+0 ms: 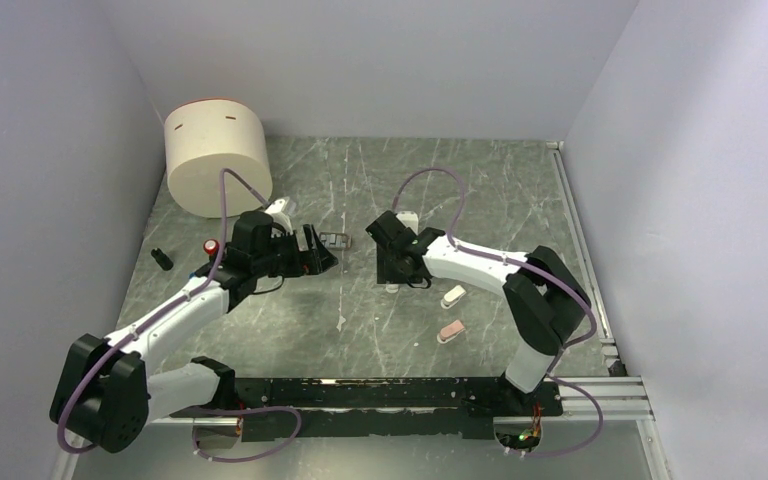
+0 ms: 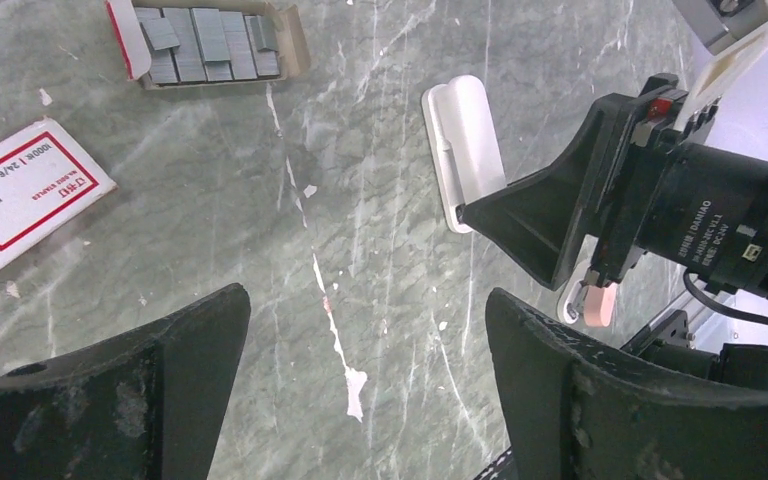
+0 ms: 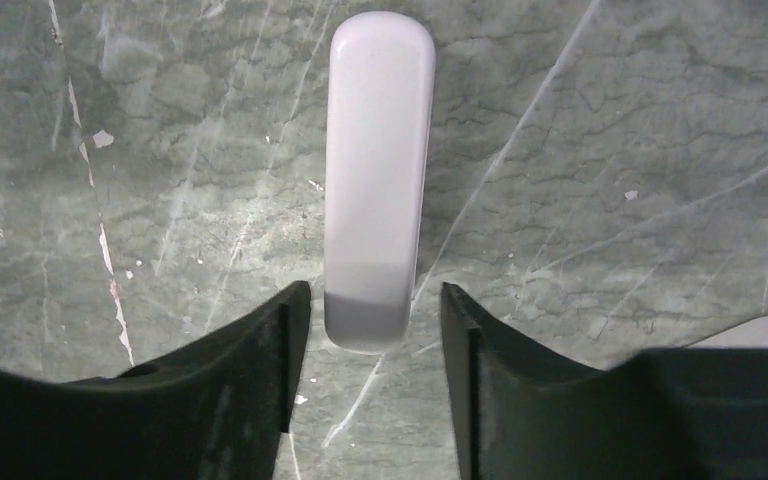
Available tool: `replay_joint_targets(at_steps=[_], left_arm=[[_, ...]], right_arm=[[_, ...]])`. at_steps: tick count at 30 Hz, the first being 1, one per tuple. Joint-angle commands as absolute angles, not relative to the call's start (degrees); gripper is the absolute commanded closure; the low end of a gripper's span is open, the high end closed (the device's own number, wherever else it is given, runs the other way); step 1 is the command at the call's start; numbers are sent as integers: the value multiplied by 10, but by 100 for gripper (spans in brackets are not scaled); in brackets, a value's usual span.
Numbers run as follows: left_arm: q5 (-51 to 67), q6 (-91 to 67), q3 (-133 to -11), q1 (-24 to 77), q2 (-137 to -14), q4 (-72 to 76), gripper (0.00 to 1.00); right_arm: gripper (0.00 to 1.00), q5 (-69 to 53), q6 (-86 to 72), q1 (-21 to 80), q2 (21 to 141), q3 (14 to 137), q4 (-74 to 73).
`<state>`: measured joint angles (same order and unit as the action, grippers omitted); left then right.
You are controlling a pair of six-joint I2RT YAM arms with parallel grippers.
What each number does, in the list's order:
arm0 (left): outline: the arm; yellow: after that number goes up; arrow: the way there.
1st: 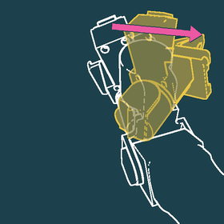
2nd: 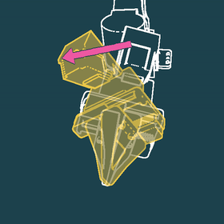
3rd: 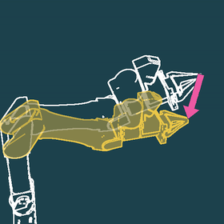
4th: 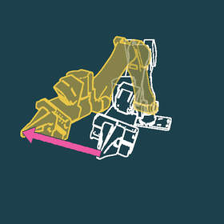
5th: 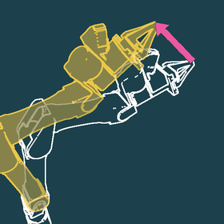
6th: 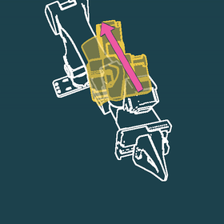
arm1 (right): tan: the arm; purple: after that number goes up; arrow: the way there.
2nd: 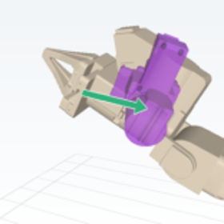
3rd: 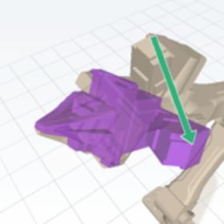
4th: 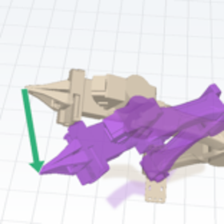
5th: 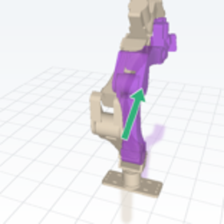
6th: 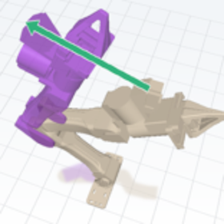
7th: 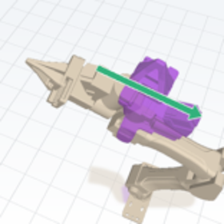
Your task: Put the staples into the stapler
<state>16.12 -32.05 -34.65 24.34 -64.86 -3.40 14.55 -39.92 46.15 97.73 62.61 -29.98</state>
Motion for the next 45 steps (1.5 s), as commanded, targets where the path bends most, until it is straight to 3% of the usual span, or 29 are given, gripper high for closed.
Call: replay_joint_targets(at_steps=[1,9,14,20,30,37,45], left_arm=[[169,-336,-342,252,-662,-4,9],[185,-369,-330,267,-694,62,19],[187,-376,-329,280,-720,79,18],[187,-381,-327,288,-735,92,23],[211,-417,-331,307,-789,144,29],[210,-439,-375,356,-886,211,40],[185,-439,-404,414,-971,255,44]], right_arm=[[49,133,-393,462,987,622,-283],[64,123,-390,461,989,616,-277],[54,123,-391,461,994,617,-279],[52,118,-376,455,992,616,-278],[76,38,-370,416,968,607,-257],[81,-40,-408,378,930,565,-216],[87,-75,-408,359,909,546,-198]])
